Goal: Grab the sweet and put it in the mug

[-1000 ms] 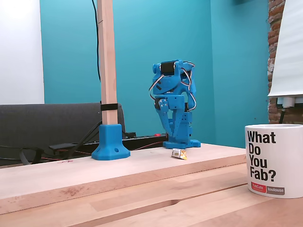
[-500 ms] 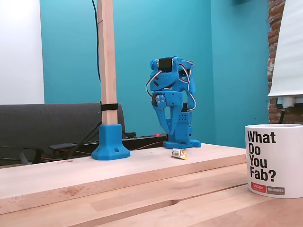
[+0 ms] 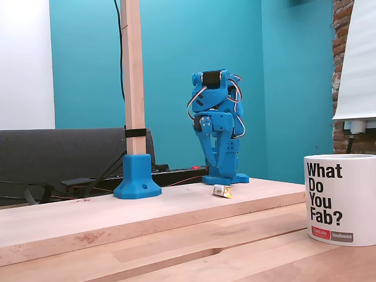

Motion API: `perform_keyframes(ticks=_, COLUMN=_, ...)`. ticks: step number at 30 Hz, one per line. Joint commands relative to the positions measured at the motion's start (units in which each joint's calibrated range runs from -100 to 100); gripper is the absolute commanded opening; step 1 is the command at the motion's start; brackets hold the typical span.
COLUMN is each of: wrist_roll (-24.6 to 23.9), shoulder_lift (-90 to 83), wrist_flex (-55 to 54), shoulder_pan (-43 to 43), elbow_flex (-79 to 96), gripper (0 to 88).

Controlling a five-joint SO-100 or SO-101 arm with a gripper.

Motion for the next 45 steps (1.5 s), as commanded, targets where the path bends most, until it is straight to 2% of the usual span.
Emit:
perform_keyframes(ticks=1, wrist_roll=-1.12, shoulder_lift=-0.23, wrist_flex=-1.88, shoulder_pan=-1.33, elbow_flex=-0.29, gripper=1.4)
perform_keyframes(ticks=13, wrist_roll=-1.56, shoulder_lift=-0.66, wrist_flex=-2.84, shoulder_pan=-1.40, elbow_flex=3.90, gripper=2.5)
perform_keyframes(ticks=24, wrist_roll=-1.51, shoulder_lift=-0.40, wrist_flex=-2.68, shoulder_pan=-1.33, elbow_flex=4.35, gripper=25.9)
perform_keyframes(ticks=32, wrist_roll=-1.51, shoulder_lift=-0.40, wrist_flex=-3.57, shoulder_pan=-1.26, elbow_flex=9.88, gripper=36.9)
perform_keyframes(ticks=40, wrist_roll=-1.51, shoulder_lift=-0.32, wrist_flex=-3.81, shoulder_pan=-1.33, elbow_flex=9.79, gripper=38.9)
perform_keyframes(ticks=45, wrist_roll=-1.71, shoulder_lift=-0.23, wrist_flex=-8.81, shoulder_pan=-1.40, elbow_flex=11.13, gripper=38.9)
